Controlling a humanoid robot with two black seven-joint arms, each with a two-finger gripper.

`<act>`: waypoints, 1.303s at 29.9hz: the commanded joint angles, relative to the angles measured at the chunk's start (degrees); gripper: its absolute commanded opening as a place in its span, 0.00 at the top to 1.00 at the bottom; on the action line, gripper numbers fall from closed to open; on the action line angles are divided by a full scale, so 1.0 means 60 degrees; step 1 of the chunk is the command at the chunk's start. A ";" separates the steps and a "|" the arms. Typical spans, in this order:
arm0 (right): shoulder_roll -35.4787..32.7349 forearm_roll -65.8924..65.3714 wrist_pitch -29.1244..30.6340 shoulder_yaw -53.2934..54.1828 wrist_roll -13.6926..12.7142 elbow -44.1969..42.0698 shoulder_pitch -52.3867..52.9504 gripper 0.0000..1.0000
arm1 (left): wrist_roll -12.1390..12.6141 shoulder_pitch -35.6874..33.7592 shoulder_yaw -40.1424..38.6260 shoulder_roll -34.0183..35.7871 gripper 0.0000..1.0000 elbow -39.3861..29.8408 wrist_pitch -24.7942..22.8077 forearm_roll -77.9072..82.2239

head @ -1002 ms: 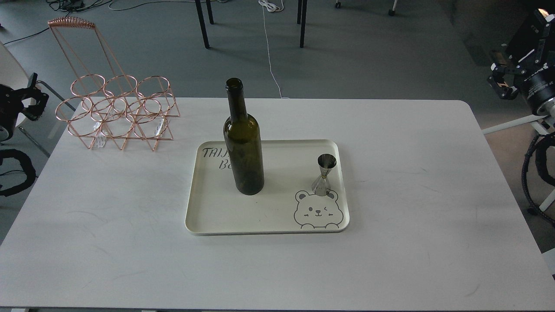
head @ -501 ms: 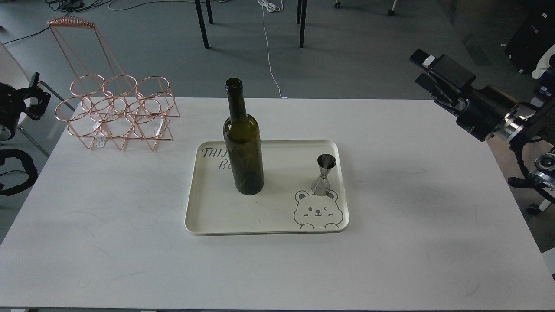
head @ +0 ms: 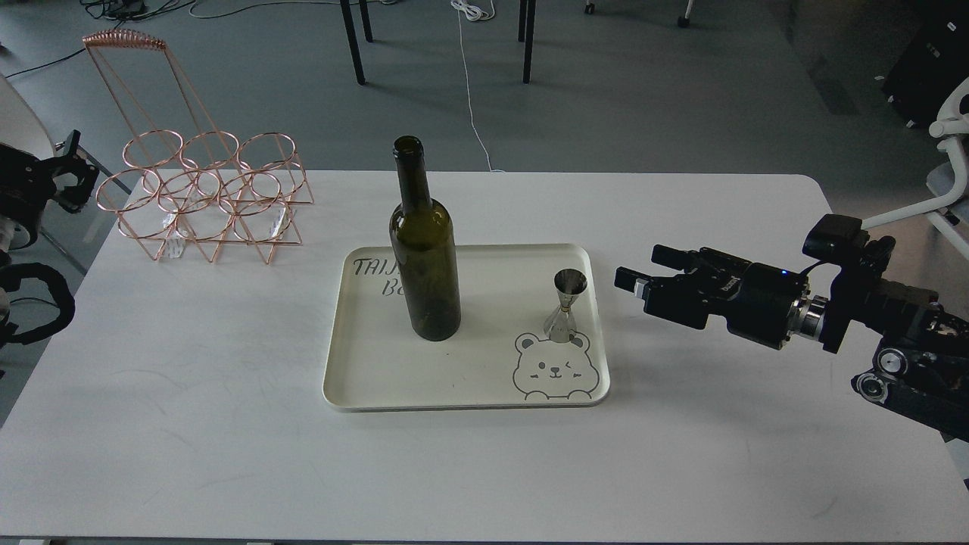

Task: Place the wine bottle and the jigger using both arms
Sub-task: 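Reach the right gripper to the metal jigger and grasp it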

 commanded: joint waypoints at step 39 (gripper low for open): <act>0.4308 -0.1246 -0.1782 -0.1699 -0.0001 -0.4751 0.0212 0.73 | -0.0003 0.0015 0.0014 0.0077 0.02 0.0073 0.0001 -0.0001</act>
